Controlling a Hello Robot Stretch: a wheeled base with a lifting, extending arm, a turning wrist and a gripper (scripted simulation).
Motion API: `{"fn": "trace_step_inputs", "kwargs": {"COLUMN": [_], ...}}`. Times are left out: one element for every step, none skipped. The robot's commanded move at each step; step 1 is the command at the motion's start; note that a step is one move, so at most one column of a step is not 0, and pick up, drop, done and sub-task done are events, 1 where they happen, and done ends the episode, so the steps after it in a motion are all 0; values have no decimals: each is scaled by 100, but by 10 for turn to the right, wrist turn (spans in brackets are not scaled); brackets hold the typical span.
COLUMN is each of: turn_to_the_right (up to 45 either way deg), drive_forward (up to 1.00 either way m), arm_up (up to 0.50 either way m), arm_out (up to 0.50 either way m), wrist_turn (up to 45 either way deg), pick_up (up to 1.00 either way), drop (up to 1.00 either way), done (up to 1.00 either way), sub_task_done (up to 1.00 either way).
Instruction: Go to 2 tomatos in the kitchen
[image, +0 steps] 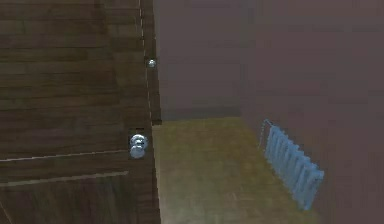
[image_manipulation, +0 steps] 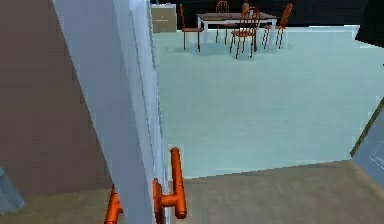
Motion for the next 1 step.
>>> {"fn": "trace_step_inputs", "kwargs": {"turn_to_the_right": [0], "drive_forward": [10], "arm_up": [0], "arm_out": [0], "wrist_turn": [0], "pick_up": [0], "drop": [0], "done": [0], "sub_task_done": [0]}}
